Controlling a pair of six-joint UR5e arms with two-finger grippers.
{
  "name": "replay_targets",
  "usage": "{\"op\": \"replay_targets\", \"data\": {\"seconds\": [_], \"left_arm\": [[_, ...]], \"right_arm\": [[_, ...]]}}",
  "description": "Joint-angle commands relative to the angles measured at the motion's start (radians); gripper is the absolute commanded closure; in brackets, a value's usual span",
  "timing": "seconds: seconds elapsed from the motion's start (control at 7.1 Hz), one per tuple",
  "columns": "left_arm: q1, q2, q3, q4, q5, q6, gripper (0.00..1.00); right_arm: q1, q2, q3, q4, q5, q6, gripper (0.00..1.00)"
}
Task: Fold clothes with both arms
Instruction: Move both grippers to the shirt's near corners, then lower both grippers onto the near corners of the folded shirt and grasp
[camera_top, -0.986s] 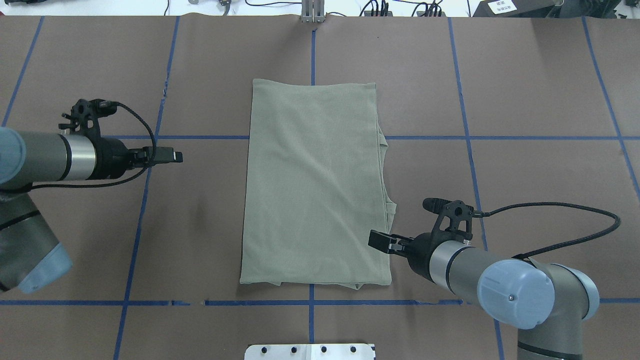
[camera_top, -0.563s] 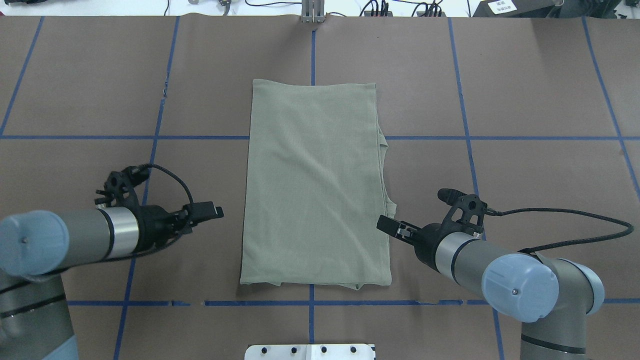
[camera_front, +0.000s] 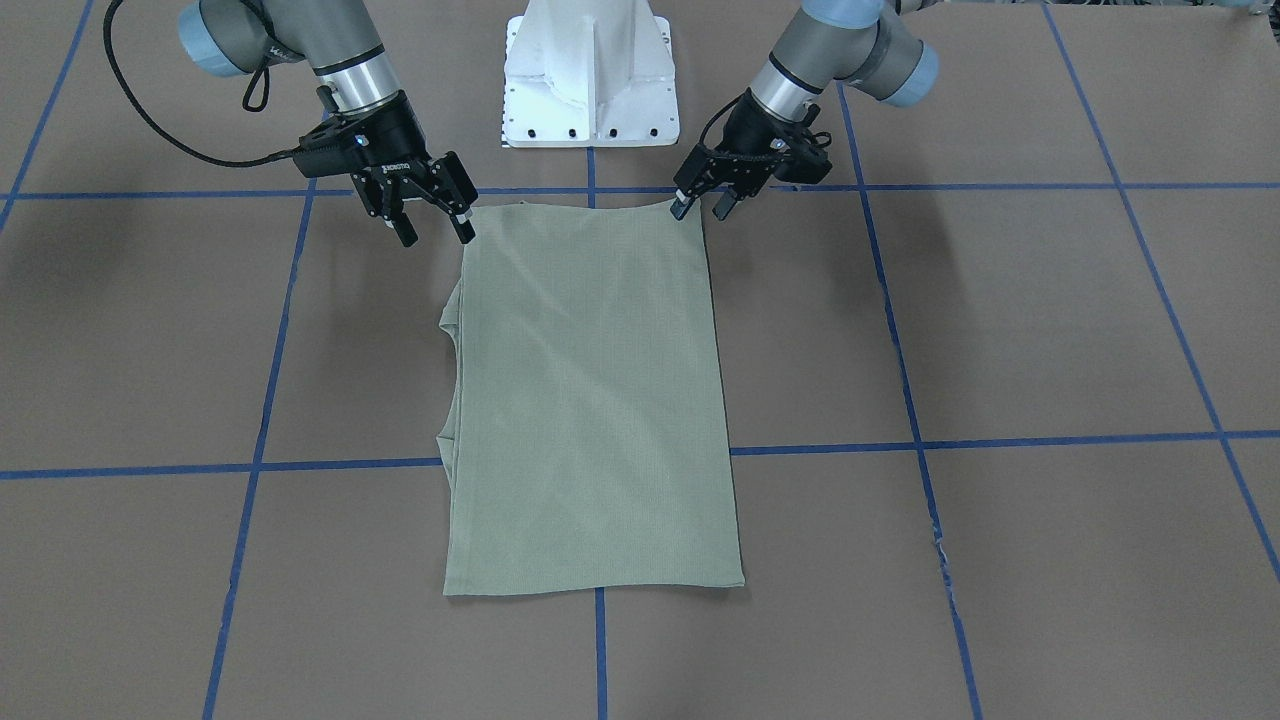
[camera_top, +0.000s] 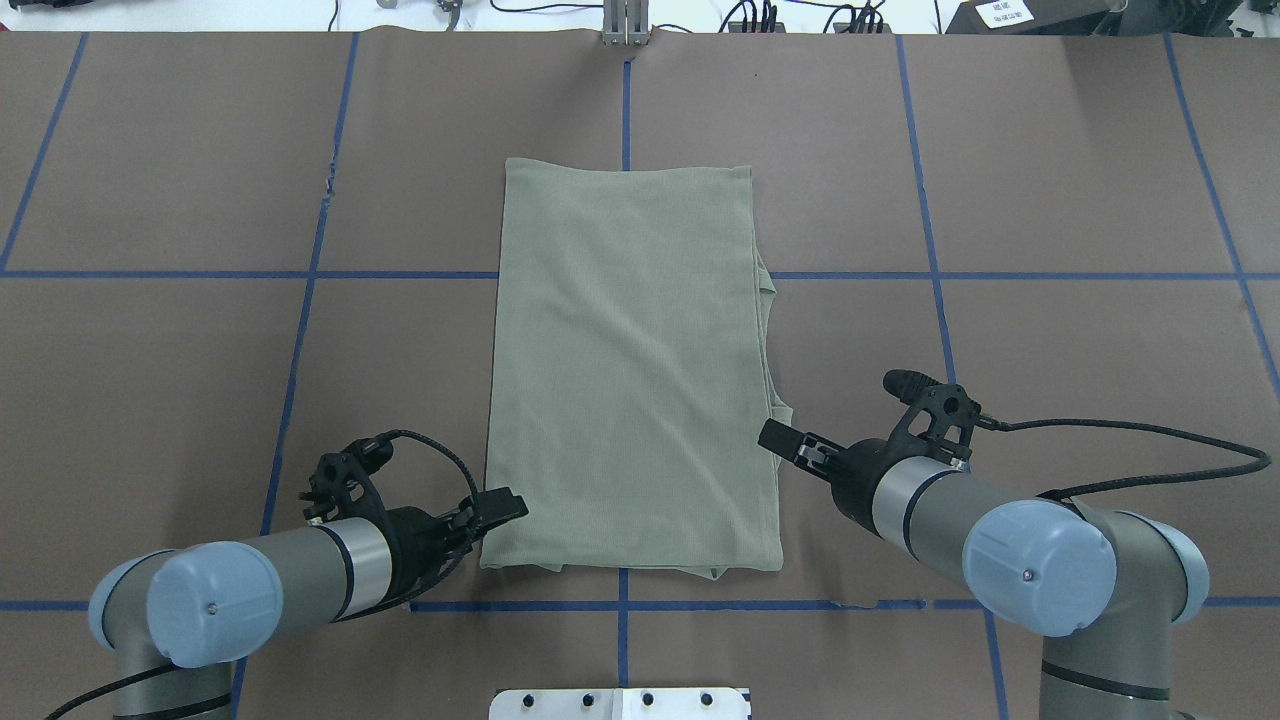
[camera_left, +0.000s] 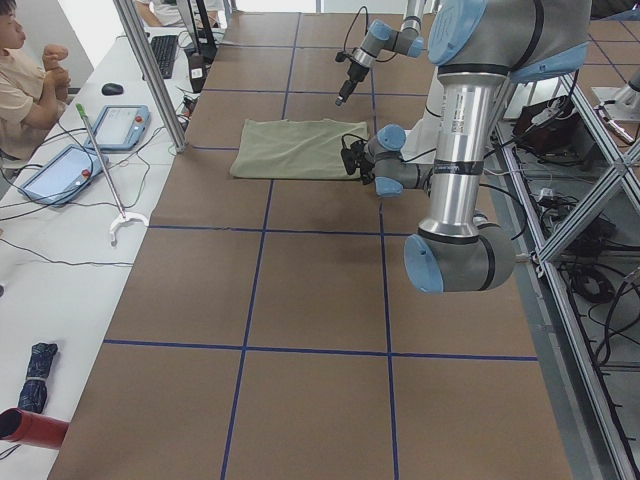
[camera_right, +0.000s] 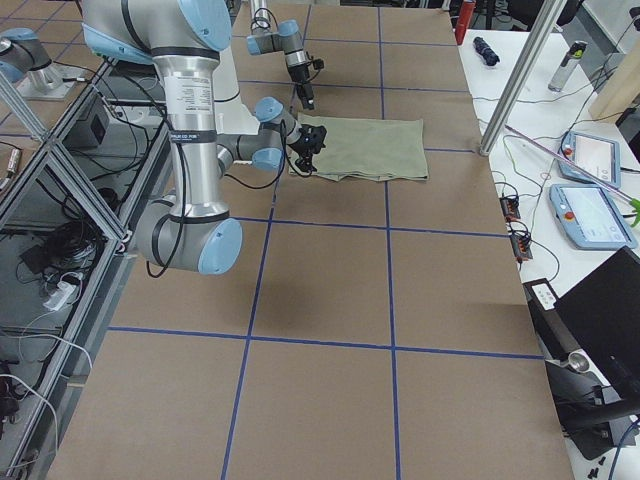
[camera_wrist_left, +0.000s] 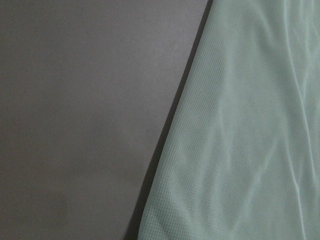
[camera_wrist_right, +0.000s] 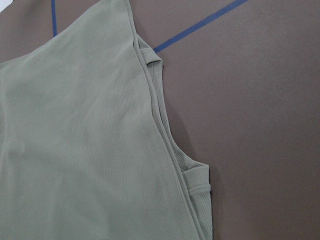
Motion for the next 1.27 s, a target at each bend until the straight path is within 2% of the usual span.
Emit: {"op": "replay_targets", "data": {"seconds": [0.0, 0.7, 0.84, 0.99, 1.13], "left_arm": [[0.008, -0.031, 0.023, 0.000, 0.005, -0.007, 0.09], [0.015, -0.020, 0.020, 0.017, 0.000, 0.008, 0.09], [0.016, -0.022, 0.019, 0.020, 0.002, 0.007, 0.14], [0.016, -0.022, 0.017, 0.020, 0.002, 0.007, 0.54], [0.018, -0.019, 0.019, 0.020, 0.002, 0.010, 0.76]], "right_arm": [[0.000, 0.001, -0.001, 0.000, 0.000, 0.001, 0.03], [0.000, 0.004, -0.005, 0.000, -0.002, 0.004, 0.02], [-0.002, 0.006, -0.005, 0.000, -0.002, 0.008, 0.03], [0.000, 0.004, -0.007, 0.000, -0.003, 0.011, 0.03], [-0.003, 0.007, -0.013, 0.000, -0.020, 0.011, 0.03]]}}
